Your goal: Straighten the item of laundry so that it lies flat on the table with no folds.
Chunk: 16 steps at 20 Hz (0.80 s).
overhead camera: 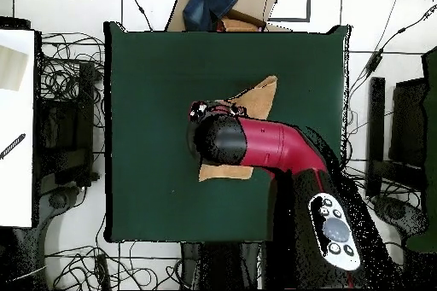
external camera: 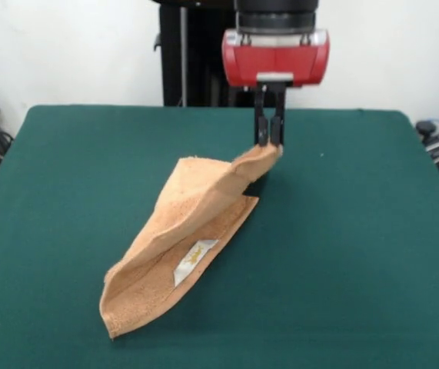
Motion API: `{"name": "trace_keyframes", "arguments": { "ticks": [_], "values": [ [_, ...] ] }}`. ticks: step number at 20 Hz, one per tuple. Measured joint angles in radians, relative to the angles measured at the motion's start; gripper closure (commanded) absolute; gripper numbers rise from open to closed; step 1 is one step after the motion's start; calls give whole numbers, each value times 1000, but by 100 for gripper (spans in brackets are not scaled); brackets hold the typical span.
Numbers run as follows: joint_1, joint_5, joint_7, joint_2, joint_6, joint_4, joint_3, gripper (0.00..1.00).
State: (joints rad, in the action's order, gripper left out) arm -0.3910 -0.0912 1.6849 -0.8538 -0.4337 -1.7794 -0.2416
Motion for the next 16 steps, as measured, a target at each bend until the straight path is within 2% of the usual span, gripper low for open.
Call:
{"name": "trace_keyframes", "arguments": {
  "ticks": [2,5,16],
  "values": [
    [0,16,0,-32,-60,0,0,100],
    [0,22,0,-51,-86,1,0,100],
    [0,56,0,-100,-103,27,0,100]
  ]
}}
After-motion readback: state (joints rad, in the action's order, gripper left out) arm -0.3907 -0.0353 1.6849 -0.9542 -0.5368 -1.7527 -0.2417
